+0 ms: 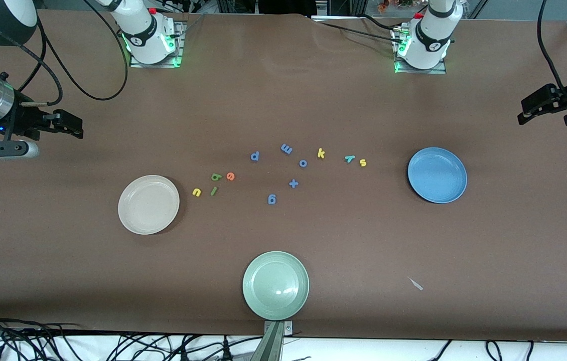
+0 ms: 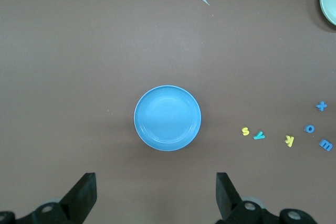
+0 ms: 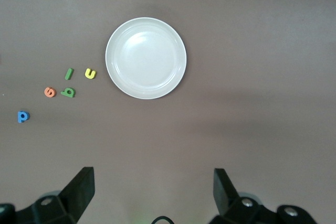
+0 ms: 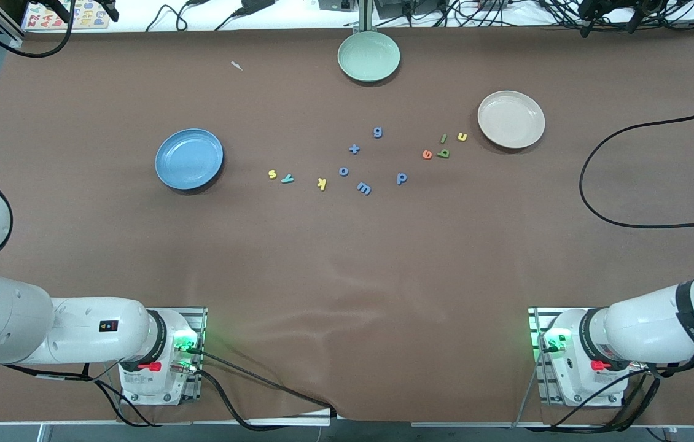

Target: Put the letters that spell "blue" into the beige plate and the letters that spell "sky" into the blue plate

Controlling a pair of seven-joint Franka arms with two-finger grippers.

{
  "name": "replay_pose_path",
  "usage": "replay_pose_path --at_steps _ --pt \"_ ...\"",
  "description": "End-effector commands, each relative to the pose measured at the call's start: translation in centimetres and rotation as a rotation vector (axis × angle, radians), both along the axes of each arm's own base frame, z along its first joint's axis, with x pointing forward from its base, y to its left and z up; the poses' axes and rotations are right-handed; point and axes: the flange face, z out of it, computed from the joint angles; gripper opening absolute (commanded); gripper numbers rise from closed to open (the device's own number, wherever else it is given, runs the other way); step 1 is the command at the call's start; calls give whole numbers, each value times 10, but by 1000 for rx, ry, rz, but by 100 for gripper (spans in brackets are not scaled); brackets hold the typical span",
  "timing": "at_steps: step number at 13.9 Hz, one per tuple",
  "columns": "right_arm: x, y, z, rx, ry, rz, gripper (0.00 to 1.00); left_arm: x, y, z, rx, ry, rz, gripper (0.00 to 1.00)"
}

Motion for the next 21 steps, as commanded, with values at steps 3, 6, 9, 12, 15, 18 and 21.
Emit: replay_pose_path --at_steps 3,6,9,12,15,18,21 --pt "0 3 1 16 4 14 100 10 -2 4 -8 -53 -7 100" --pt "4 3 -4 14 6 14 100 15 4 -4 -11 -44 6 100" --pt "5 10 -7 11 9 27 100 20 12 -14 -25 -27 23 100" --pt "7 10 -10 8 12 27 100 24 19 -22 -38 -16 40 100" --pt "7 11 -11 6 13 29 100 25 17 -24 -25 -12 32 100" --pt "8 18 -15 9 21 29 100 33 6 -41 -25 16 25 100" --pt "5 30 -16 13 32 57 100 40 -4 -58 -28 46 24 100"
